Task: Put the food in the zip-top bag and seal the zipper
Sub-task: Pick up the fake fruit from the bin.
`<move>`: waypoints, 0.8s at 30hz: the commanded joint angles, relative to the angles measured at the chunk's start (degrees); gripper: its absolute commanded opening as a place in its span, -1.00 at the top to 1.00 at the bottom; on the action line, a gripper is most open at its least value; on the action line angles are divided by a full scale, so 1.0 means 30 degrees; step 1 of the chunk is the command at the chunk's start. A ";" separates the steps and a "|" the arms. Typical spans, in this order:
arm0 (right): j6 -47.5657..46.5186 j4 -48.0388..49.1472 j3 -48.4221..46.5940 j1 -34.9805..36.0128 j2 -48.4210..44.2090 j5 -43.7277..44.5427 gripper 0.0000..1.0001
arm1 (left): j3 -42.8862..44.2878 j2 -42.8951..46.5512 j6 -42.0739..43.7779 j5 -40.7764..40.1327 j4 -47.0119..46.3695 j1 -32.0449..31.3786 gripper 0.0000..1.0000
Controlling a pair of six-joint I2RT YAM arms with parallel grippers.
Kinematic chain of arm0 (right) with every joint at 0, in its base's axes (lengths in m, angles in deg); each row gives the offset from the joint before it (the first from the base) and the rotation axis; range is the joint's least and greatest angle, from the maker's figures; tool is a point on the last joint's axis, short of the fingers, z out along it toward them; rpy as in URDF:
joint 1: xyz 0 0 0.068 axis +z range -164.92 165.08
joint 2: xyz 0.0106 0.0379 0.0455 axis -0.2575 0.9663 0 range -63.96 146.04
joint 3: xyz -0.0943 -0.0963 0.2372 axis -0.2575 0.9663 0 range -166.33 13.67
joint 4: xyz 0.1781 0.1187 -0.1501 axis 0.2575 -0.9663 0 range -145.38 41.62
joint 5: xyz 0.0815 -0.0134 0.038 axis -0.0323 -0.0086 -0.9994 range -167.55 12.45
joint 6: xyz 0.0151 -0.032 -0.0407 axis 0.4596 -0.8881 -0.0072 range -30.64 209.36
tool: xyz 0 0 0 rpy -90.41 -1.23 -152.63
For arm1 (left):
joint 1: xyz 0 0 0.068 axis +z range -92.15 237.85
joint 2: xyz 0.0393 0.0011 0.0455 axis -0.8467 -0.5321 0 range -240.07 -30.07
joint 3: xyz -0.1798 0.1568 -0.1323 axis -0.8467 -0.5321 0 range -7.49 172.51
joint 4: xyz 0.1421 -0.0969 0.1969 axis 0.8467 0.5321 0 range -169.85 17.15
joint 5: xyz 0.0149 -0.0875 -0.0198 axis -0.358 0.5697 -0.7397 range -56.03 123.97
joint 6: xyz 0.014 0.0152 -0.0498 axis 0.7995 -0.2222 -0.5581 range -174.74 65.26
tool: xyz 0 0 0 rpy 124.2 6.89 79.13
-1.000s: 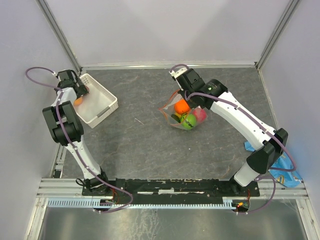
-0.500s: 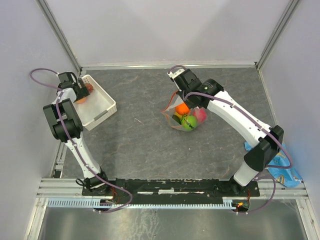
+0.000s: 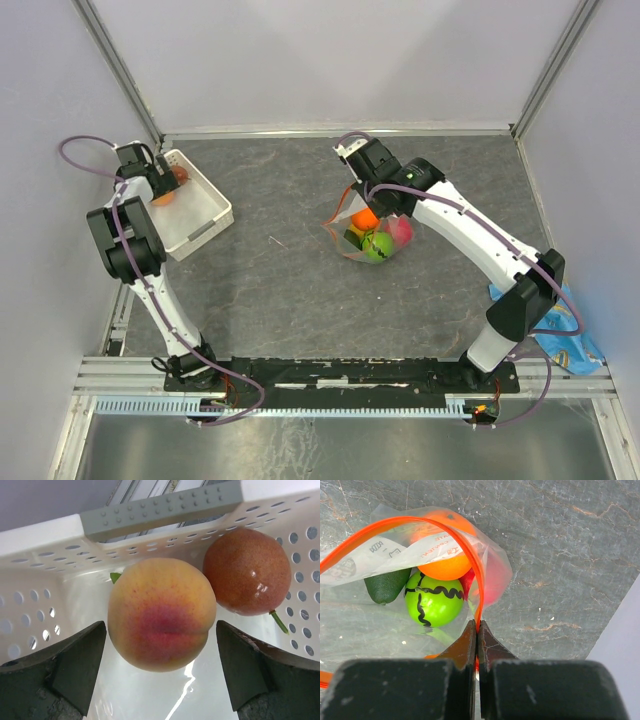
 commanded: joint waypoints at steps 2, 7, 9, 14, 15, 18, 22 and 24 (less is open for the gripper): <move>-0.0125 0.0573 -0.0405 -0.0055 0.0195 0.0052 0.97 | 0.0391 -0.0616 -0.0489 -0.0231 -0.1798 0.0080 -0.93; -0.0125 0.0489 -0.0542 -0.0071 0.0379 0.0106 0.97 | 0.0681 -0.1262 -0.0810 0.0076 -0.1817 0.0080 -0.82; -0.0152 0.0478 -0.0551 -0.0049 0.0416 0.0108 0.97 | 0.0630 -0.1197 -0.0808 0.0318 -0.1903 0.0064 -0.68; -0.0183 0.0536 -0.0551 -0.0099 0.0436 0.0000 0.97 | -0.0093 -0.0314 -0.0669 0.0748 -0.2518 0.0039 -0.35; -0.0183 0.0536 -0.0566 -0.0067 0.0440 -0.0006 0.97 | -0.0242 -0.0065 -0.0671 0.0917 -0.2648 0.0037 -0.31; -0.0183 0.0492 -0.0573 -0.0063 0.0412 -0.0031 0.97 | -0.0706 0.0623 -0.0780 0.1191 -0.2811 0.0038 -0.23; -0.0201 0.0586 -0.0492 -0.0070 0.0244 -0.0168 0.97 | -0.1537 0.1621 -0.1196 0.1423 -0.3023 -0.0018 -0.16; -0.0238 0.0622 -0.0465 -0.0089 0.0181 -0.0236 0.97 | -0.2075 0.2157 -0.1409 0.1480 -0.3207 -0.0039 -0.14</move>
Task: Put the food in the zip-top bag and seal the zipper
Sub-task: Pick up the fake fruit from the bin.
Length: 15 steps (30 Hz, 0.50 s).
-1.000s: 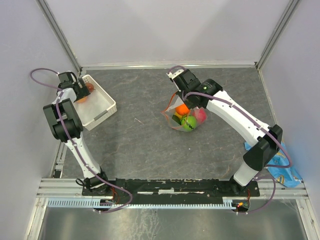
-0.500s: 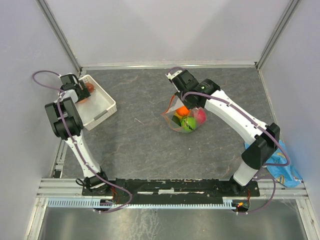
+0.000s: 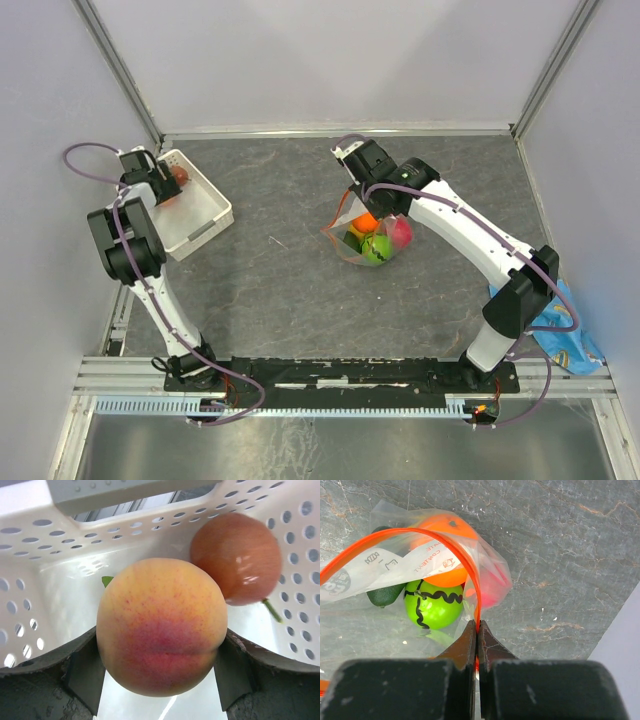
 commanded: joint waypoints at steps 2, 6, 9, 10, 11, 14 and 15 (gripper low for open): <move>-0.0256 0.0687 -0.0408 -0.0048 -0.0308 -0.0174 0.97 | -0.0988 0.2865 -0.1304 0.0645 -0.1300 -0.0075 -0.12; -0.0288 0.0745 -0.0401 -0.0060 -0.0351 -0.0299 0.97 | -0.1526 0.4115 -0.2256 0.0628 -0.0568 -0.0235 -0.09; -0.0362 0.0749 -0.0335 -0.0048 -0.0421 -0.0074 0.97 | -0.2269 0.5427 -0.3411 0.0966 -0.0200 -0.0398 -0.06; -0.0394 0.0748 -0.0312 -0.0075 -0.0458 -0.0012 0.97 | -0.2717 0.5889 -0.3865 0.1129 -0.0129 -0.0546 -0.06; -0.0402 0.0748 -0.0276 -0.0053 -0.0521 0.0065 0.97 | -0.3063 0.6419 -0.4134 0.1215 -0.0123 -0.0711 -0.05; -0.0374 0.0788 -0.0215 -0.0069 -0.0693 -0.0022 0.97 | -0.3823 0.7903 -0.4641 0.1437 0.0207 -0.1409 -0.05; -0.0374 0.0830 -0.0187 -0.0081 -0.0792 -0.0111 0.97 | -0.4043 0.8406 -0.4773 0.1543 0.0288 -0.1796 -0.05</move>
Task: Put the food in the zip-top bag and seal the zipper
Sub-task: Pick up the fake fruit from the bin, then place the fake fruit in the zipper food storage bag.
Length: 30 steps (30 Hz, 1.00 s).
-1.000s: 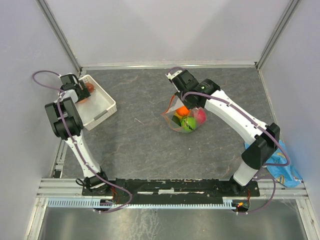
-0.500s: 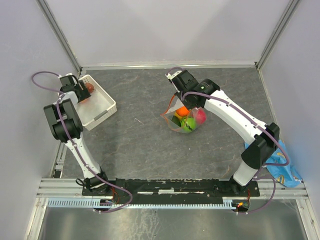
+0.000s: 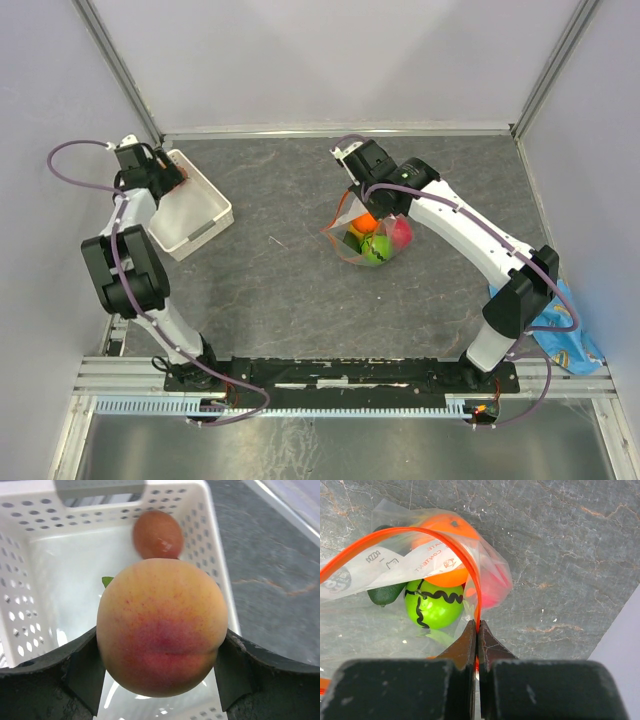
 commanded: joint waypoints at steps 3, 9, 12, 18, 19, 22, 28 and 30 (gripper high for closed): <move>-0.0073 0.1066 -0.0030 -0.0053 -0.1053 -0.0030 0.97 | -0.0996 0.3585 -0.1874 0.0853 0.0575 -0.1869 -0.04; 0.0108 0.1154 0.0103 -0.0063 -0.1554 -0.0234 0.97 | -0.2283 0.6379 -0.2379 0.1581 0.1061 -0.3304 -0.03; 0.0137 0.1274 0.0206 -0.0063 -0.1817 -0.0446 0.97 | -0.2960 0.7679 -0.2489 0.2107 0.1052 -0.4336 -0.01; 0.0255 0.1541 0.0469 -0.0044 -0.2484 -0.0902 0.97 | -0.4240 1.0288 -0.2839 0.2829 0.0696 -0.7032 0.00; 0.0277 0.1600 0.0496 -0.0047 -0.2605 -0.1025 0.97 | -0.4548 1.0735 -0.2974 0.2928 0.0353 -0.7721 0.00; 0.0352 0.1739 0.0594 -0.0063 -0.2886 -0.1349 0.97 | -0.5220 1.1911 -0.3418 0.3328 -0.0407 -0.9205 0.01; 0.0453 0.2047 0.0825 -0.0055 -0.3308 -0.1586 0.97 | -0.5860 1.3188 -0.3585 0.4260 -0.1927 -1.1962 0.03; 0.0456 0.2074 0.0854 -0.0055 -0.3333 -0.1615 0.97 | -0.5877 1.3370 -0.3385 0.4361 -0.2164 -1.2962 0.03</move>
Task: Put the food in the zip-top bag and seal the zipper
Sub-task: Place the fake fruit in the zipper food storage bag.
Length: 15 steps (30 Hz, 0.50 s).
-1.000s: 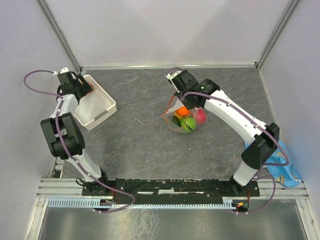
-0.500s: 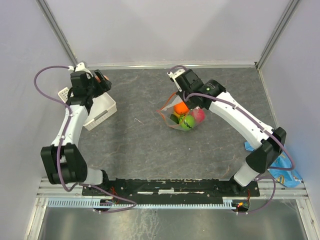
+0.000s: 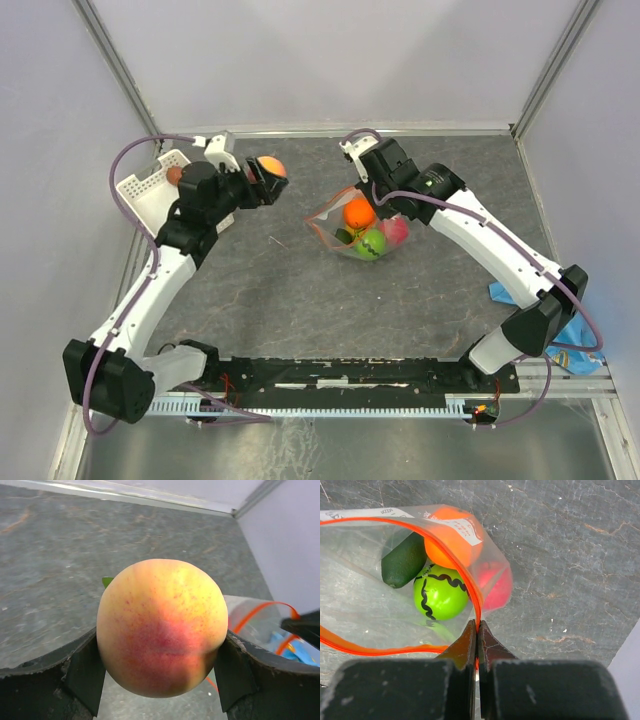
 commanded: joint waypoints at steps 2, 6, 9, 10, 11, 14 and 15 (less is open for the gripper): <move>0.0305 0.1133 -0.0050 -0.0042 -0.0946 -0.0194 0.97 | -0.0109 0.0802 -0.0256 0.0838 -0.2119 -0.2584 0.04; 0.0336 0.1225 0.0049 -0.0058 -0.1093 -0.0240 0.97 | -0.0077 0.0771 0.0374 0.0450 -0.2395 -0.4946 0.05; 0.0337 0.1352 0.0141 -0.0050 -0.1211 -0.0338 0.97 | 0.0075 0.0631 0.1196 0.0094 -0.2676 -0.6673 0.06; 0.0337 0.1367 0.0115 -0.0057 -0.1227 -0.0358 0.97 | 0.0120 0.0574 0.1471 -0.0035 -0.2782 -0.7157 0.07; 0.0337 0.1368 0.0126 -0.0047 -0.1244 -0.0360 0.97 | 0.0115 0.0523 0.1729 -0.0102 -0.2963 -0.7547 0.07; 0.0336 0.1381 0.0156 -0.0058 -0.1238 -0.0390 0.97 | 0.0128 0.0020 0.2348 -0.0272 -0.3280 -0.8503 0.08; 0.0336 0.1370 0.0157 -0.0069 -0.1254 -0.0390 0.97 | 0.0174 -0.0209 0.2505 -0.0289 -0.3318 -0.8822 0.09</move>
